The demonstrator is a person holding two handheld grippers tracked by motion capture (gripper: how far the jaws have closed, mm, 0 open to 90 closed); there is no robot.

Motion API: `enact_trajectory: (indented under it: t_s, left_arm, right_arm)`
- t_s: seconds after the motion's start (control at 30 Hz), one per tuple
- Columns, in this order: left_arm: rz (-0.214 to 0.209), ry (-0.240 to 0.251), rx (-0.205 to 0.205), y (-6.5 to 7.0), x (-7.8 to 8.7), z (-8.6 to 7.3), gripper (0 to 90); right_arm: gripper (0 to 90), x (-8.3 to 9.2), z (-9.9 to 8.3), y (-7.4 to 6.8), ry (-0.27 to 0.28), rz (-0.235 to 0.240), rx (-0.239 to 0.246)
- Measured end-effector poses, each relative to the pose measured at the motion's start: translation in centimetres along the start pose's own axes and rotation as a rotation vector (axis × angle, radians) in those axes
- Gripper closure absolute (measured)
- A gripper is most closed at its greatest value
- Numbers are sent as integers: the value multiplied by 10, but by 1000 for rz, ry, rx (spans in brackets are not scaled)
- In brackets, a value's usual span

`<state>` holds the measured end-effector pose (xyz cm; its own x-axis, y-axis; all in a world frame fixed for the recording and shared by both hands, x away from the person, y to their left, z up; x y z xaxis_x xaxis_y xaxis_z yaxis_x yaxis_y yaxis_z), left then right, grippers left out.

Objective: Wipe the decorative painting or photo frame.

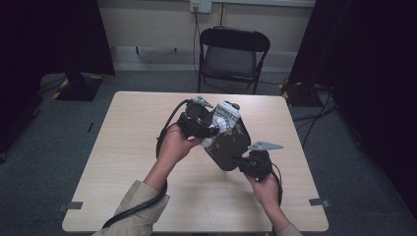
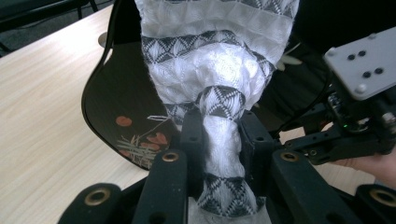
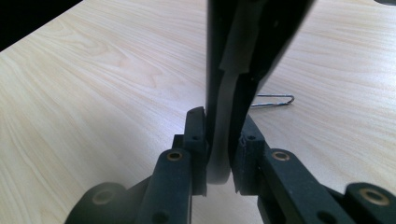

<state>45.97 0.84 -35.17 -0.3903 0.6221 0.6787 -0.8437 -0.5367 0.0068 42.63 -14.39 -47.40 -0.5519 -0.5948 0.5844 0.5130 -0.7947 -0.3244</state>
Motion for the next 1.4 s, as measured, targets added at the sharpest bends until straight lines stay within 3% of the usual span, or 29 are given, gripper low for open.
enact_trajectory:
  t_s: [0.7,1.4]
  left_arm:
    - [-8,-59,62,-8,-36,-51,748]
    - [-32,-164,159,-15,-80,-122,749]
  right_arm:
    - [786,-1,2,-1,0,0,-5]
    - [749,-1,4,-3,6,7,-2]
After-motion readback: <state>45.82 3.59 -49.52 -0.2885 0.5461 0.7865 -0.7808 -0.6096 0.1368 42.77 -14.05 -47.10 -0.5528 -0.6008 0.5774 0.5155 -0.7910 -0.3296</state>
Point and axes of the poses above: each handheld gripper's, and its own axes: x roughly backward along the jaws, z roughly out of its top, y roughly to its right, the point moved 7 cm from there along -x, roughly forward along the jaws, and after that the axes turned 10 degrees about -x, right-handed, at the moved point
